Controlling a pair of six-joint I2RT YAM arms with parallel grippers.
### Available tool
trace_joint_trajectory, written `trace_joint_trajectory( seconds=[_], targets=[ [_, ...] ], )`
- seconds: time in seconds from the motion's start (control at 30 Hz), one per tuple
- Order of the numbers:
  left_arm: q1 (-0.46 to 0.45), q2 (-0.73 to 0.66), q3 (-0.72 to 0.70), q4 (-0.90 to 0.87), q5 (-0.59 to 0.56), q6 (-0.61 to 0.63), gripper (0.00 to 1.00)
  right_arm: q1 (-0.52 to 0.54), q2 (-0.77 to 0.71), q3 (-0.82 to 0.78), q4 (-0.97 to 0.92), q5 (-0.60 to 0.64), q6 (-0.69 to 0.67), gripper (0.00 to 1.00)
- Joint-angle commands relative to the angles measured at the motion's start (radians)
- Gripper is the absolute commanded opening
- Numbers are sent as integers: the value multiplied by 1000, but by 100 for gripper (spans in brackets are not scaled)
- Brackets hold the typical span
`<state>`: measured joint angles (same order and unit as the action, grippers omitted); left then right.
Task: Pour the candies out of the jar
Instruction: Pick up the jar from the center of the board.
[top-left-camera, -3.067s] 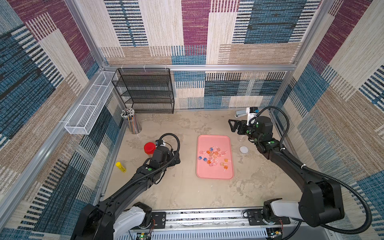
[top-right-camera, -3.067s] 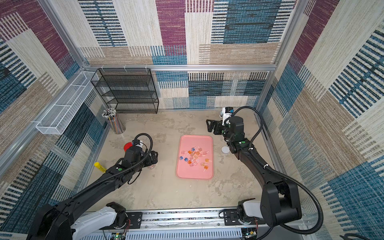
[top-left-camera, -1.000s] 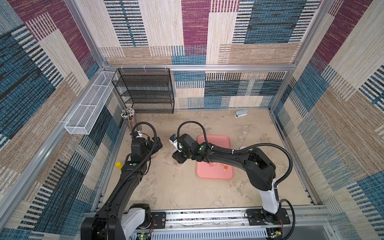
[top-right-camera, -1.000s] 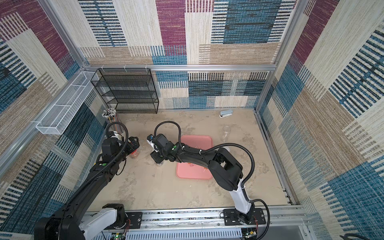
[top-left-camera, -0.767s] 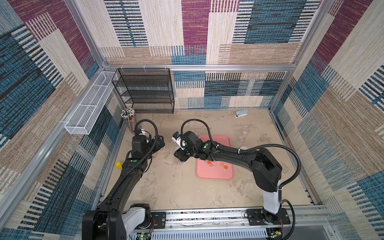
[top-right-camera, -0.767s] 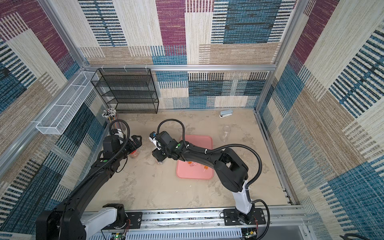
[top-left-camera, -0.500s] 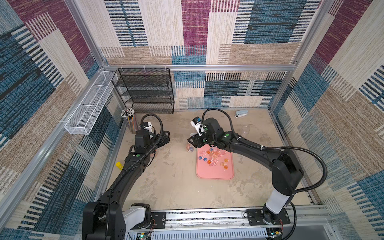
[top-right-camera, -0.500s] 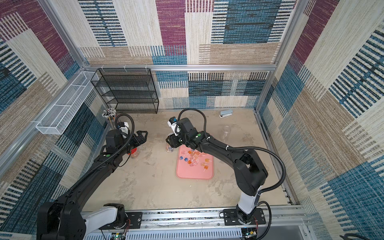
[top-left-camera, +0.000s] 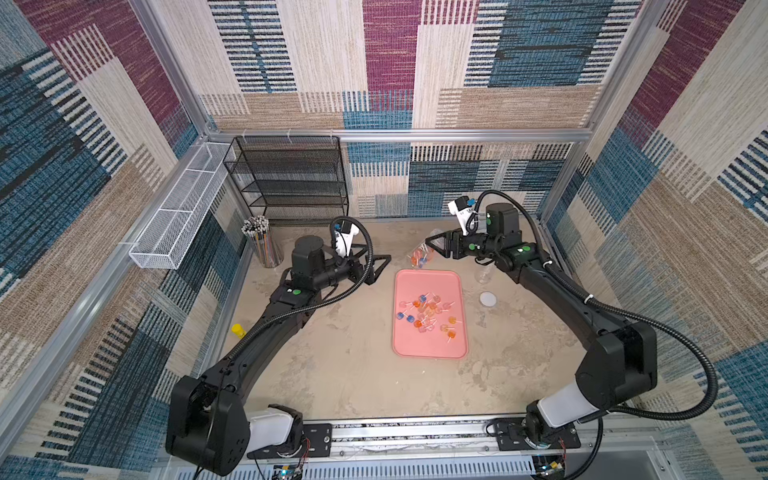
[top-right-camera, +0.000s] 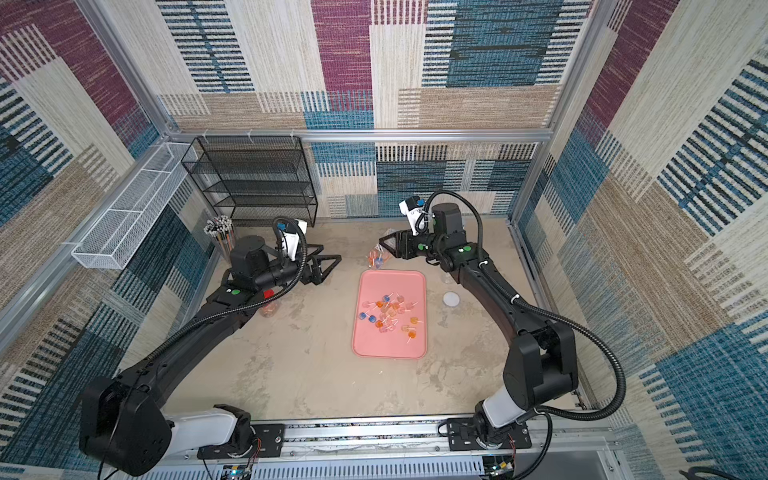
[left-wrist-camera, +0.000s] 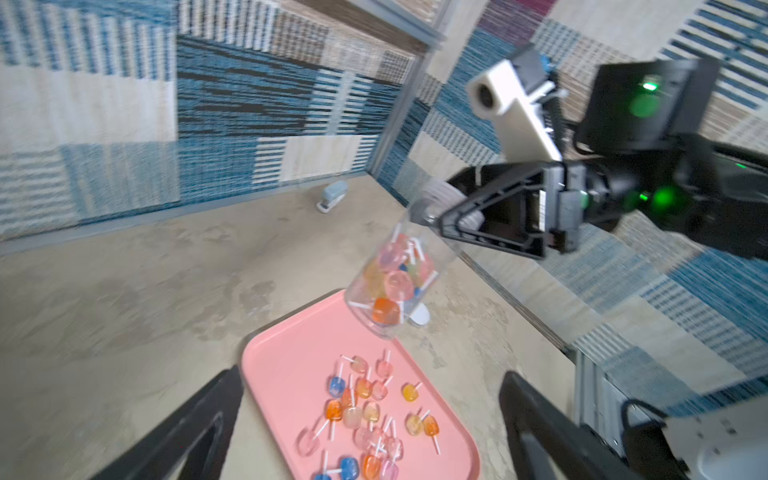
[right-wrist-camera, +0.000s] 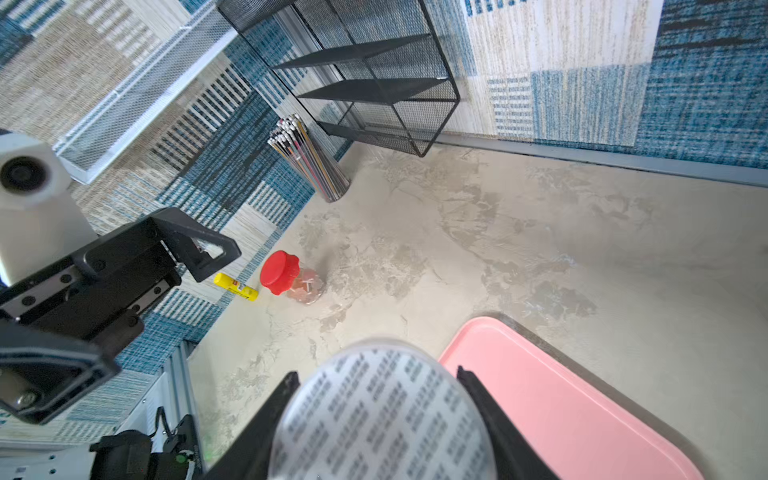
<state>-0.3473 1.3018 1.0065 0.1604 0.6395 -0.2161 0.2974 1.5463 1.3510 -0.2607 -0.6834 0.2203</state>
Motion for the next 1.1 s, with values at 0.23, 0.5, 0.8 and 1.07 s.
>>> trace_joint_trajectory(
  seconds=[0.23, 0.5, 0.8, 1.07],
  targets=[
    [-88, 93, 110, -83, 146, 252, 99, -9, 1, 41, -3, -281, 63, 46],
    [-145, 201, 198, -164, 176, 316, 90, -9, -34, -40, 32, -313, 120, 45],
    [-158, 239, 208, -156, 157, 315, 85, -5, -45, -45, 41, -340, 127, 44],
    [-160, 275, 235, -155, 172, 295, 82, -2, -54, -62, 70, -344, 140, 43]
  ],
)
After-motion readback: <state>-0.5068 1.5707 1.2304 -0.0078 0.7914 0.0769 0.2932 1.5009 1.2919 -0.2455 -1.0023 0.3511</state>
